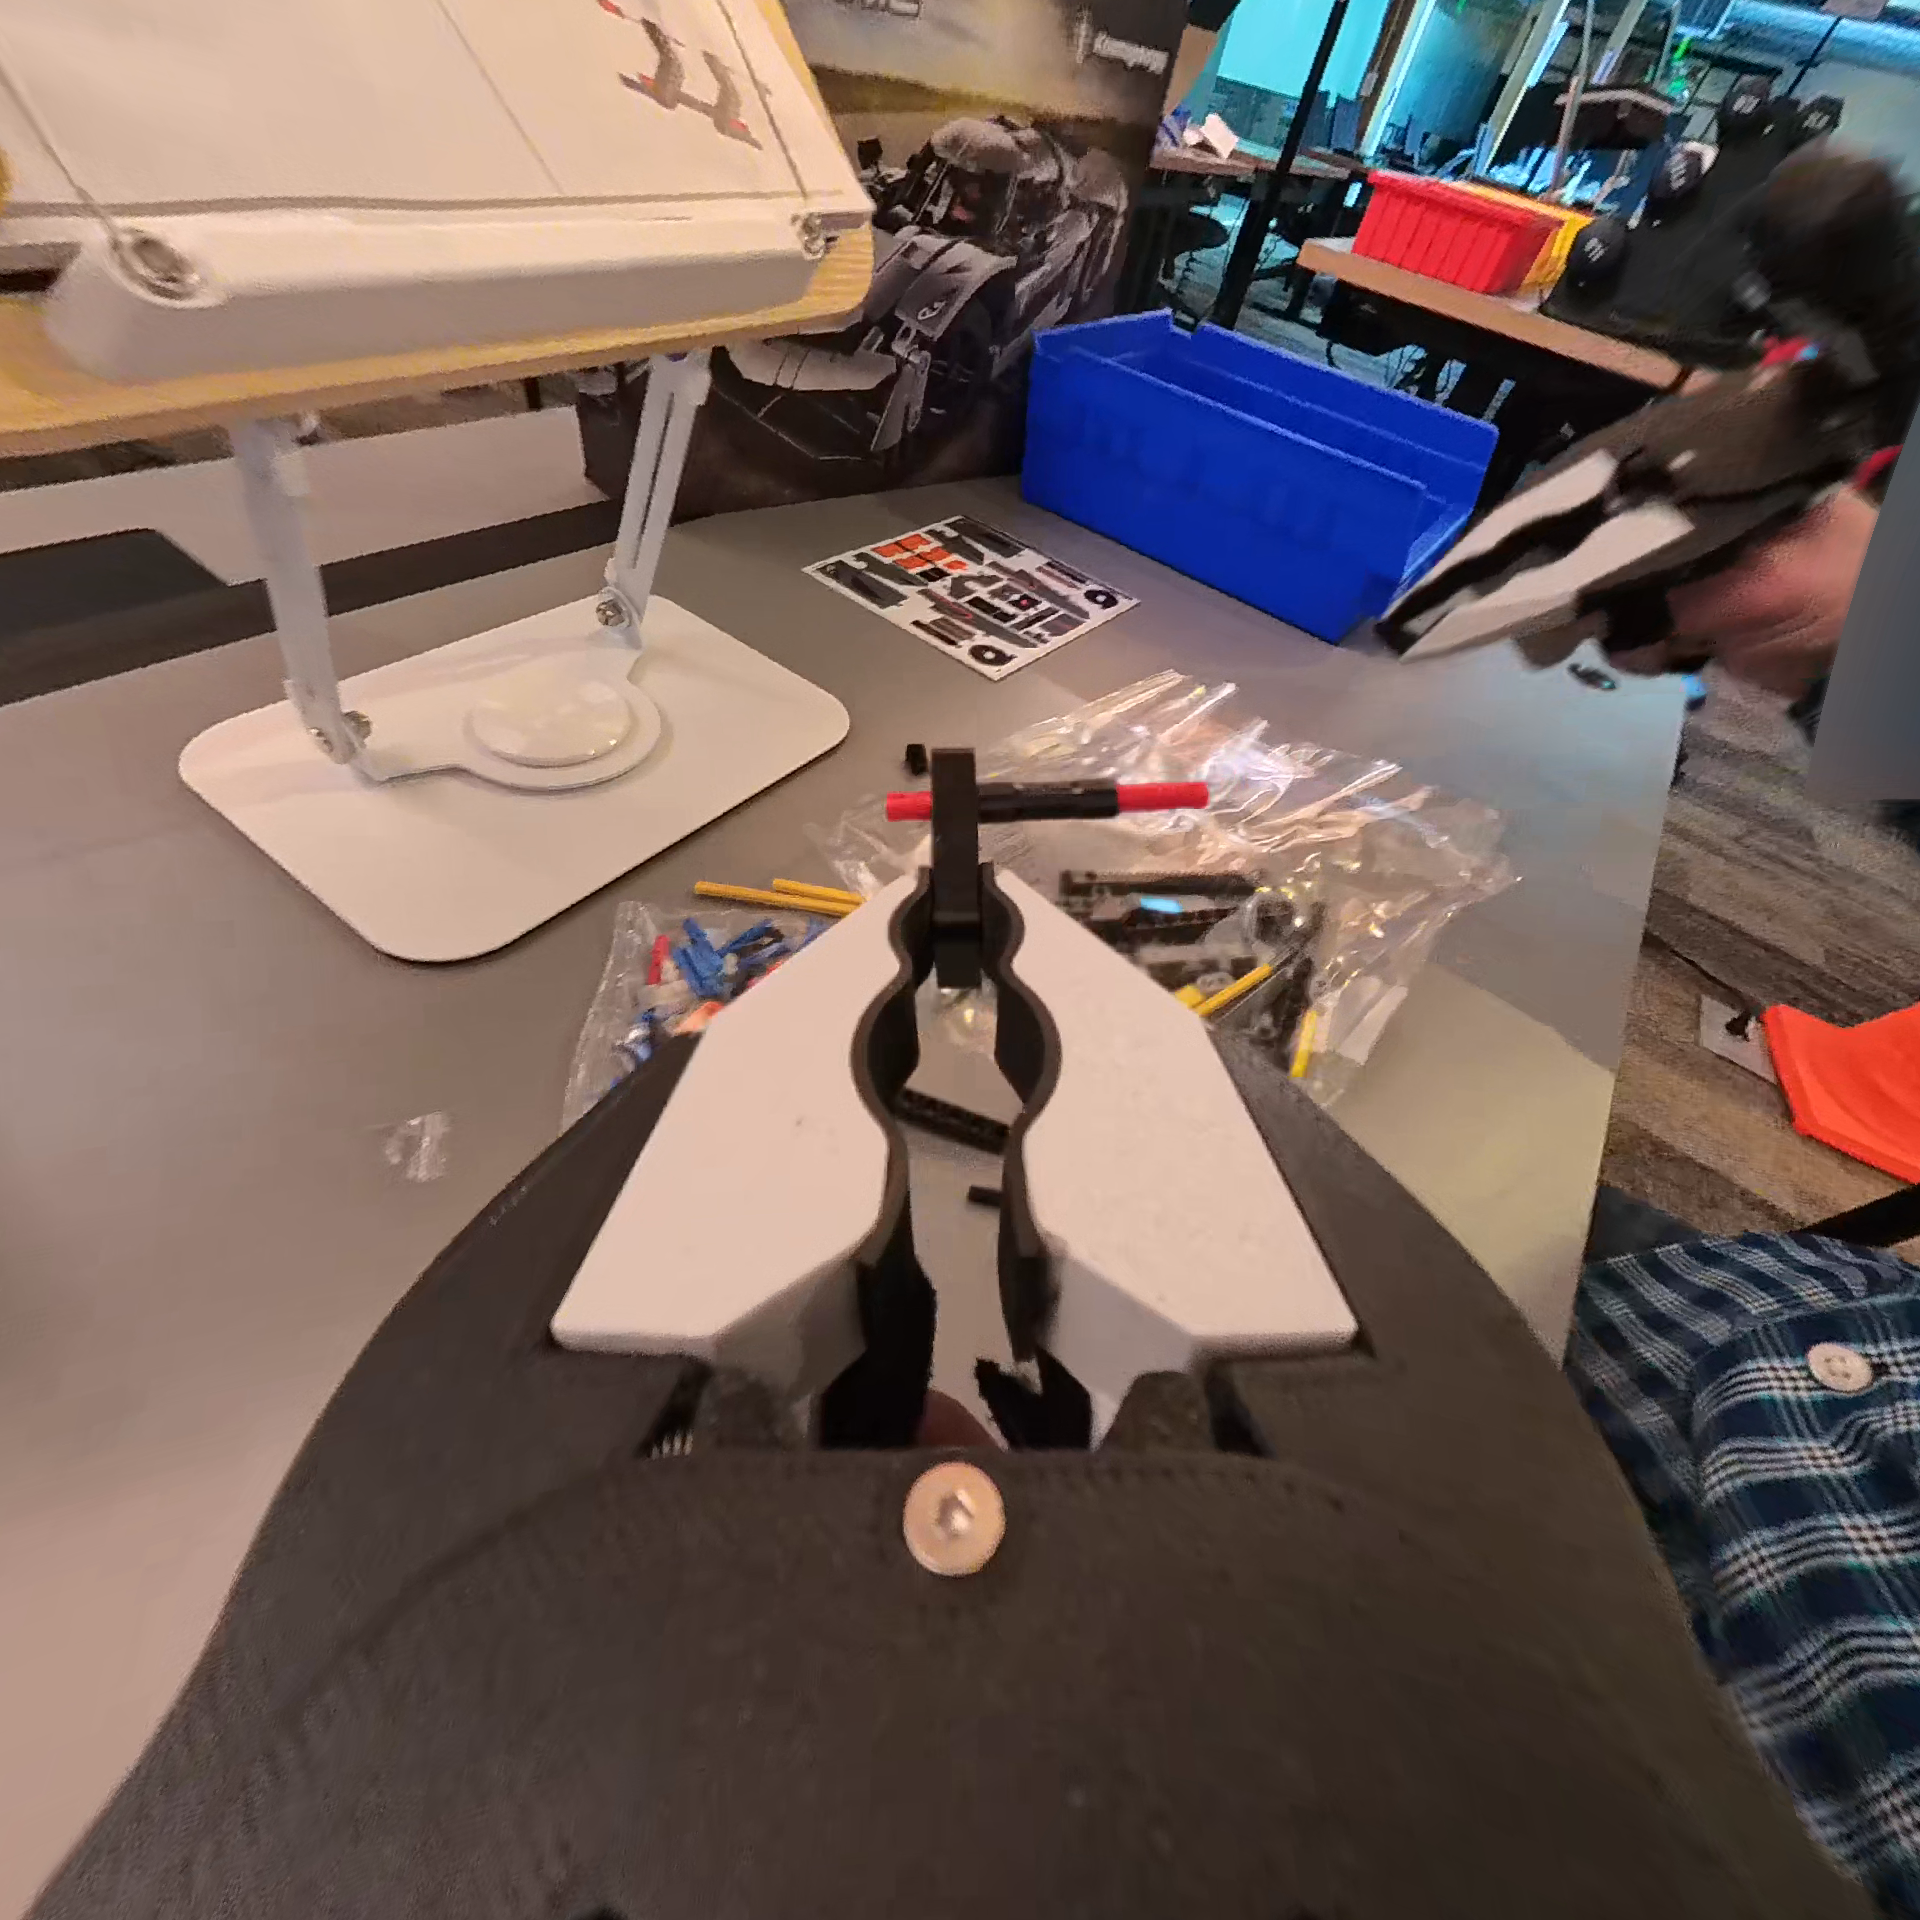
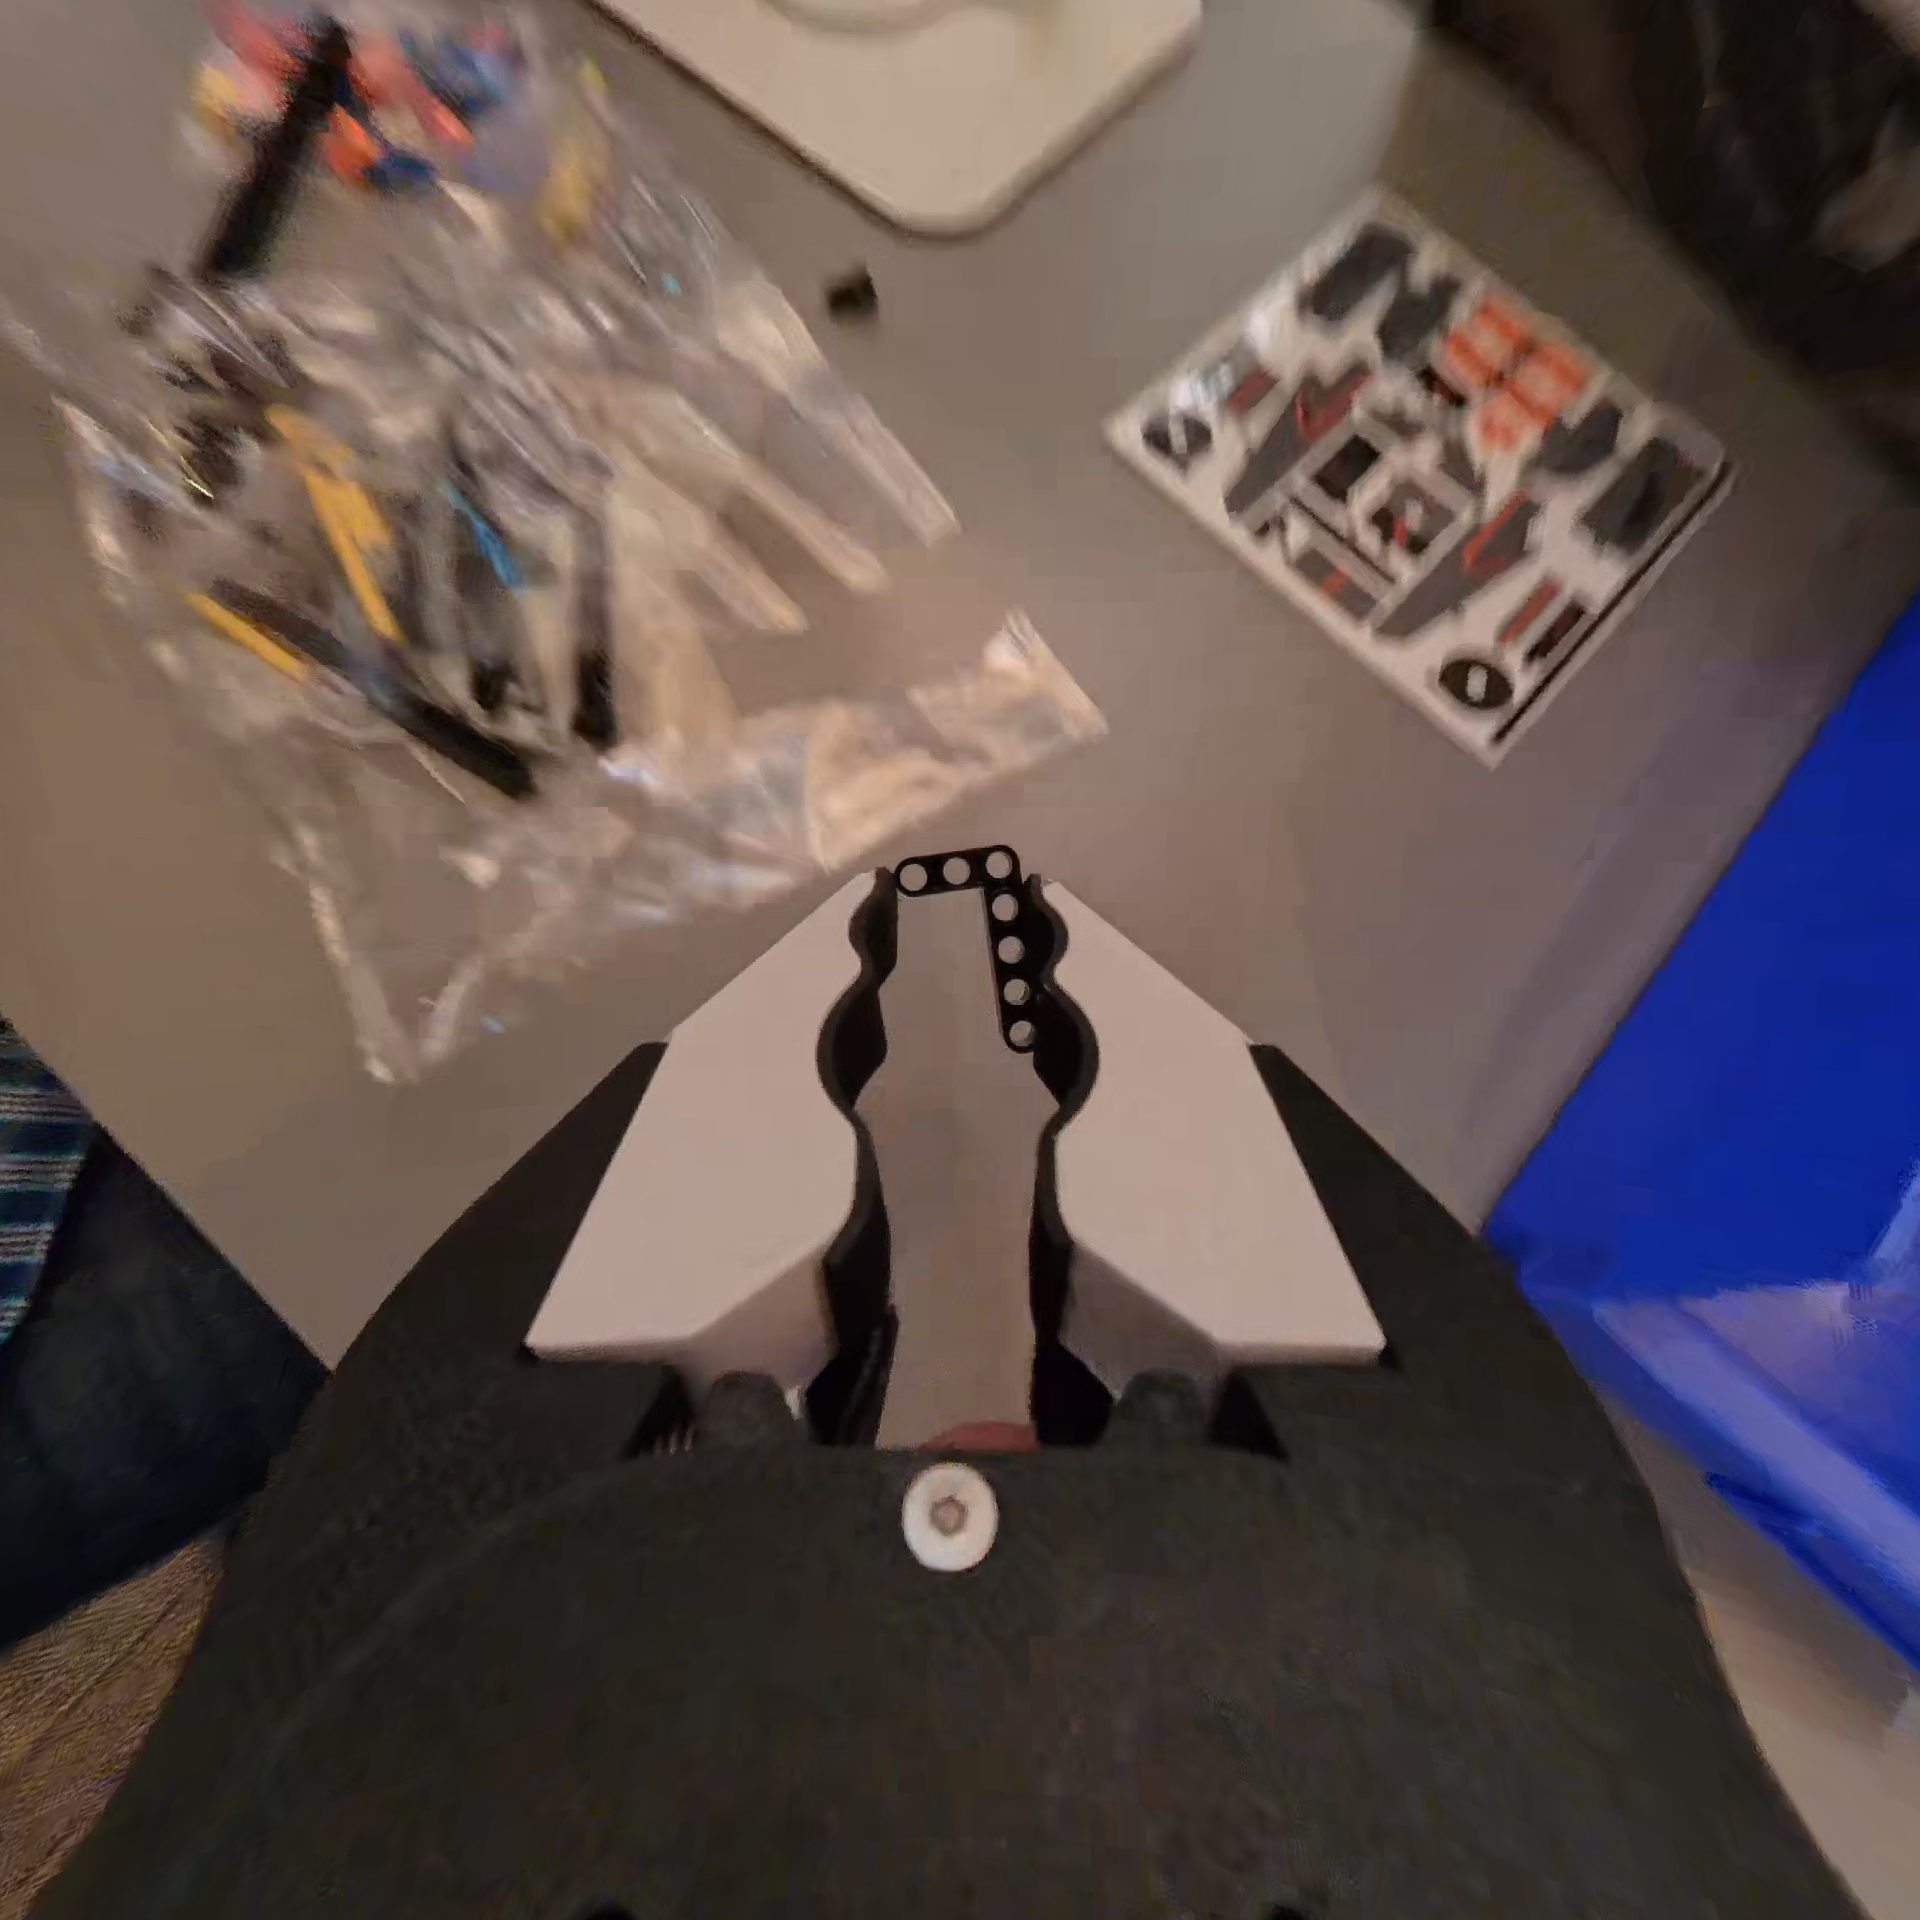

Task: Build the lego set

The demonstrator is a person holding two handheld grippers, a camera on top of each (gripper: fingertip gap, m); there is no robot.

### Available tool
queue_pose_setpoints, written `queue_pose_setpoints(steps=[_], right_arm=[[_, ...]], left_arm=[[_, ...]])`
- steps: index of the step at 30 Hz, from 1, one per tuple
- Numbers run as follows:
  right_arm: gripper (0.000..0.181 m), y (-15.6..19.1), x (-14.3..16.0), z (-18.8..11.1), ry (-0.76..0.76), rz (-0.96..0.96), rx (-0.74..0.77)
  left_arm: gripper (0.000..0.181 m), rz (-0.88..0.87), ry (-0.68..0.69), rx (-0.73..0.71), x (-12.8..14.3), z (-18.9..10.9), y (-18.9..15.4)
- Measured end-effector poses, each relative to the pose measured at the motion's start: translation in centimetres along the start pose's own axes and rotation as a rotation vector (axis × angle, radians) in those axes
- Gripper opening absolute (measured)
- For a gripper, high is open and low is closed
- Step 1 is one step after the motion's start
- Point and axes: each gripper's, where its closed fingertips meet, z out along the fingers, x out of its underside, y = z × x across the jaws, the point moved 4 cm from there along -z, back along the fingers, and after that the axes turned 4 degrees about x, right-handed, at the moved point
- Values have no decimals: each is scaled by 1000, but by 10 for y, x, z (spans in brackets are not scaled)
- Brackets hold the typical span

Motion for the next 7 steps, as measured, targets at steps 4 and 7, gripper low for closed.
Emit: queue_pose_setpoints(steps=[4,7], right_arm=[[21,53,-62,0,-96,-169,-80],[21,104,-106,14,-187,-271,-172]], left_arm=[[4,35,71,-64,8,-21,18],[5,38,130,-109,20,-38,30]])
